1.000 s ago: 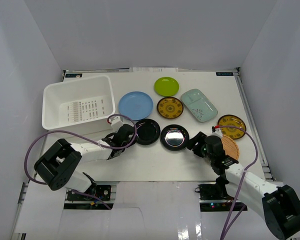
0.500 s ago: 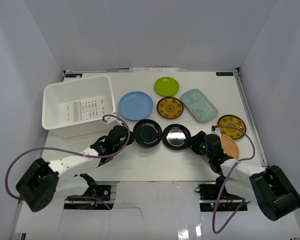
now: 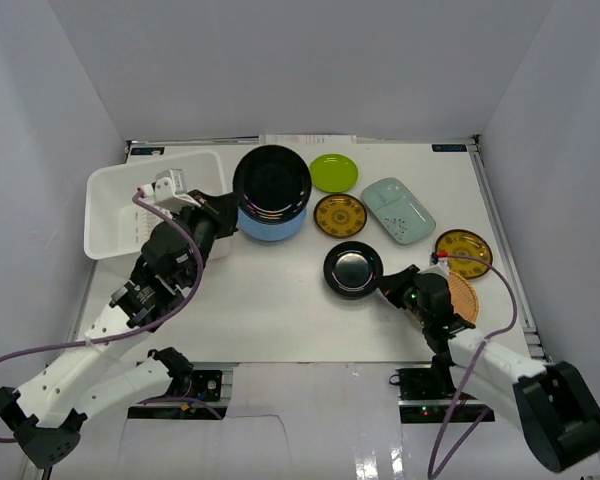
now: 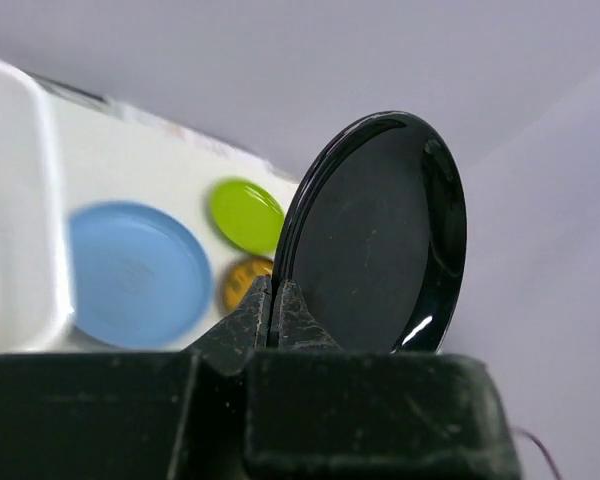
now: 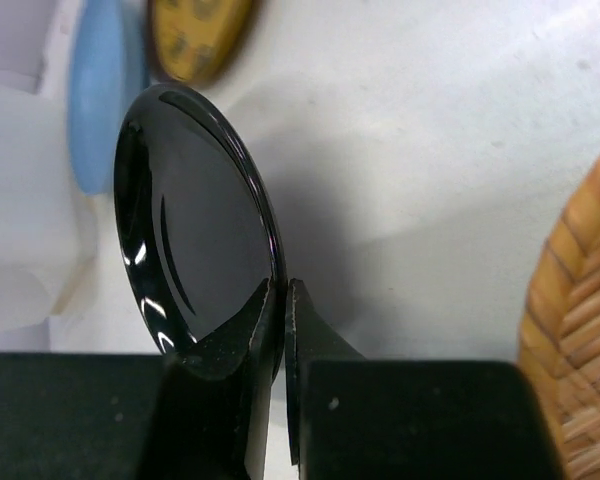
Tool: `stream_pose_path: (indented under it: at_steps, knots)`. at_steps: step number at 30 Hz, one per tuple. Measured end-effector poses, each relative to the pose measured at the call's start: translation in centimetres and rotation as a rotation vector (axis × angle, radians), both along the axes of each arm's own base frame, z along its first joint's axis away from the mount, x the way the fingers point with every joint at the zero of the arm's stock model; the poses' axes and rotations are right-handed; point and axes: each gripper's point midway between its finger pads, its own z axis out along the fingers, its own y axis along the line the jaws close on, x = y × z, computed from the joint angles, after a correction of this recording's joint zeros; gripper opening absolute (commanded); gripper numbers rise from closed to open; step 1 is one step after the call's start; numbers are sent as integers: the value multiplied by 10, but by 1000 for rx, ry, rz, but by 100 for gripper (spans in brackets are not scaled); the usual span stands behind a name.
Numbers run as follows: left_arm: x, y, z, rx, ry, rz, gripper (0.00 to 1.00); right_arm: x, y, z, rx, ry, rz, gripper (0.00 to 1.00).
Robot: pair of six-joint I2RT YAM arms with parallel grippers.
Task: Place the plates into the plastic bin on the countertop
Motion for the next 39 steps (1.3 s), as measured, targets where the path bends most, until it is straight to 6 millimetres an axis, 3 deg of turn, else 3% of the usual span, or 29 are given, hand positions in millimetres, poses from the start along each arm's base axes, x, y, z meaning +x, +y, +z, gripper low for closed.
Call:
stream_pose_path:
  at_steps: [3, 6, 8, 10, 12, 14, 18, 22, 25, 26, 28, 30, 33, 37, 39]
  knots:
    - [16, 38, 11, 57, -18, 149, 0, 1, -1, 29, 16, -108, 11, 8]
    - [48, 96, -4, 95, 42, 315, 0, -1, -3, 49, 4, -173, 27, 8]
    - [71, 155, -31, 98, 138, 457, 0, -1, -2, 63, -16, -195, 45, 8]
    - [81, 202, -61, 86, 236, 558, 0, 2, 2, 82, -28, -219, 74, 8]
    - [81, 237, -89, 70, 331, 642, 0, 4, 8, 100, -33, -244, 104, 8]
    - [81, 254, -105, 62, 388, 685, 0, 7, 14, 117, -34, -269, 135, 8]
    - [86, 264, -129, 58, 459, 707, 0, 15, 38, 149, -46, -300, 219, 8]
    - [92, 266, -160, 69, 545, 705, 2, 26, 81, 184, -71, -335, 328, 8]
    - [89, 265, -186, 70, 615, 695, 28, 34, 130, 214, -92, -380, 421, 8]
    - [88, 264, -191, 68, 628, 690, 44, 37, 144, 222, -99, -396, 444, 8]
    - [86, 261, -197, 61, 640, 680, 63, 42, 175, 235, -113, -419, 488, 8]
    - [87, 260, -196, 50, 627, 674, 84, 50, 203, 245, -131, -438, 518, 8]
    - [86, 255, -189, 23, 597, 656, 95, 65, 242, 256, -152, -461, 545, 8]
    - [87, 244, -164, -18, 516, 608, 97, 87, 281, 254, -200, -460, 558, 8]
    - [86, 237, -138, -44, 446, 577, 98, 100, 299, 253, -220, -462, 556, 8]
